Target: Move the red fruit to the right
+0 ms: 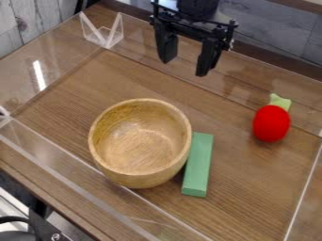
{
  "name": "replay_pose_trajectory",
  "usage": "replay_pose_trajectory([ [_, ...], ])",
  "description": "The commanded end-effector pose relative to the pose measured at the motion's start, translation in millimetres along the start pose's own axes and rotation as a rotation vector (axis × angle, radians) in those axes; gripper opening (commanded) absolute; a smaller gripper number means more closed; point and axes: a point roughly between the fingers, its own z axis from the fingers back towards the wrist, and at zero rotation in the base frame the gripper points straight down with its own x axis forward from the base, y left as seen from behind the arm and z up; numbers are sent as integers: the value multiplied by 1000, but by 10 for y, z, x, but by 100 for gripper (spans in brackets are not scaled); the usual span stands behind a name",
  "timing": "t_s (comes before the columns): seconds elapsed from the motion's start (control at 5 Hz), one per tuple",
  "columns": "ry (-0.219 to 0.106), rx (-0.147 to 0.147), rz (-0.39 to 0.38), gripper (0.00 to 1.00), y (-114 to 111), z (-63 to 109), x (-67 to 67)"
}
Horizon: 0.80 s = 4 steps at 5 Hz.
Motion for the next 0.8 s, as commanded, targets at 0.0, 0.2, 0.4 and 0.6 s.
replay_pose_trajectory([
  [0.0,24,-8,-16,100,-96,-124,-6],
  [0.2,20,-21,-54,100,-459,-265,105],
  [0.4,-5,-23,-46,100,-812,-306,261],
  [0.6,-29,-32,-61,100,-1087,-346,351],
])
